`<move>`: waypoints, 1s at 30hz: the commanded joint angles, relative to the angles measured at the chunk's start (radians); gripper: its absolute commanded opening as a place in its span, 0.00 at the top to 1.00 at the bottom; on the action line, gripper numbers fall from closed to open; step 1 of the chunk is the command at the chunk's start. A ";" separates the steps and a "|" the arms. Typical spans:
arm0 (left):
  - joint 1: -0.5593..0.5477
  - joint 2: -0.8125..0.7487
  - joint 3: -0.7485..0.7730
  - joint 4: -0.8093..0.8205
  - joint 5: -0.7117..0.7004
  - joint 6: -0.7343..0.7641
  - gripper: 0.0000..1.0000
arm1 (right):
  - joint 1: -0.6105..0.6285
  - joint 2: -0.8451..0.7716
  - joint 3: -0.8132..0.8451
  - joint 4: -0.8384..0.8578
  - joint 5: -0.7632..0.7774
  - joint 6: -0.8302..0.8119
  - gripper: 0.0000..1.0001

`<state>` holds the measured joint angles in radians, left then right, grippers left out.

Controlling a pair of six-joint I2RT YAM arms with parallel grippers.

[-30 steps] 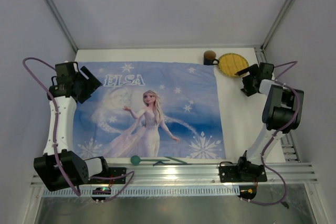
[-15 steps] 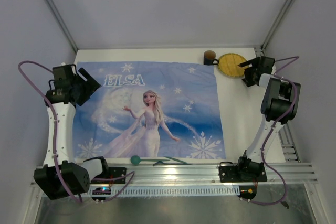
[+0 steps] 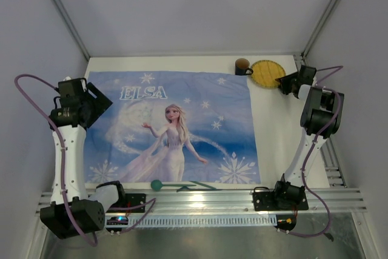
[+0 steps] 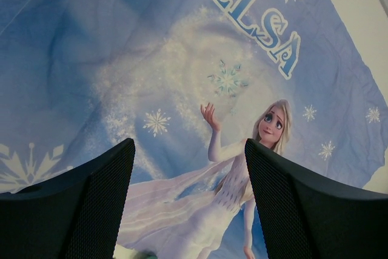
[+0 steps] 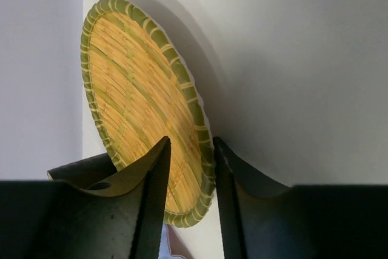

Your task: Set the dinner table for one person

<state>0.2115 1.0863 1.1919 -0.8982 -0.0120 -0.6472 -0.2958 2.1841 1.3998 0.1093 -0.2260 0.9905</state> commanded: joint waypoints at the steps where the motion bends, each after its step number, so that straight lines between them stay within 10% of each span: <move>1: 0.003 -0.032 0.051 -0.021 -0.039 0.014 0.25 | 0.001 0.022 -0.015 0.046 -0.025 -0.016 0.63; 12: 0.002 -0.074 0.040 -0.027 -0.029 0.030 0.24 | 0.000 -0.092 -0.091 0.066 -0.046 -0.061 0.91; 30: 0.002 -0.144 -0.057 0.035 0.099 0.011 0.24 | -0.054 -0.676 -0.363 -0.100 0.174 -0.314 0.94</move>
<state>0.2115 0.9588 1.1484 -0.9070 0.0418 -0.6445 -0.3477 1.5837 1.0462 -0.0048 -0.0895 0.7563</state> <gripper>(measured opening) 0.758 0.138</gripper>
